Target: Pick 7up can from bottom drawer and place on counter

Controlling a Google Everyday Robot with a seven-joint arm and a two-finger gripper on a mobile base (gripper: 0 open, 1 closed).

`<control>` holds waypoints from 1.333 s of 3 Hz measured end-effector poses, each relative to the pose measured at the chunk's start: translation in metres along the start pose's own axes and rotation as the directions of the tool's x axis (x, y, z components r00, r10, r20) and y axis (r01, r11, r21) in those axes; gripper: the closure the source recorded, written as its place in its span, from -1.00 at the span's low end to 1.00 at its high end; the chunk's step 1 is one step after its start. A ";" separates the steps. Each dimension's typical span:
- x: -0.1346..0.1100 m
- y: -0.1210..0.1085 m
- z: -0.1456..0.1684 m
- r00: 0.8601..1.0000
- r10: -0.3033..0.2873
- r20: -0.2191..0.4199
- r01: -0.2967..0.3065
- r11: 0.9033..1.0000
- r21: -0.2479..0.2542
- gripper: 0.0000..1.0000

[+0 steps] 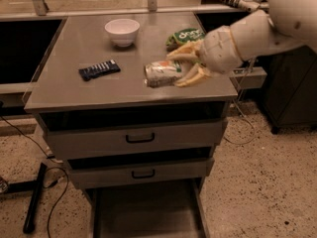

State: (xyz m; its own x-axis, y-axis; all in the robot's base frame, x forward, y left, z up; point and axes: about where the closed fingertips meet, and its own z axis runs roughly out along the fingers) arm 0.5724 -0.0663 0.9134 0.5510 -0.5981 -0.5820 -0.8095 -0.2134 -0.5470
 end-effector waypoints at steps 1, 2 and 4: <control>0.013 -0.046 0.030 0.999 0.045 0.024 -0.045 0.999 -0.001 1.00; 0.033 -0.080 0.052 0.991 0.133 -0.025 -0.132 0.990 0.047 1.00; 0.094 -0.122 0.077 0.924 0.375 -0.077 -0.356 0.916 0.187 1.00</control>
Offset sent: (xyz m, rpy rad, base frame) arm 0.1575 0.0459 -0.0102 0.0471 0.0855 -0.3121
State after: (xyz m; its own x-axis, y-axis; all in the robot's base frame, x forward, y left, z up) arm 0.7387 -0.0371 0.8796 0.1899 -0.6919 -0.6965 -0.8994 0.1618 -0.4060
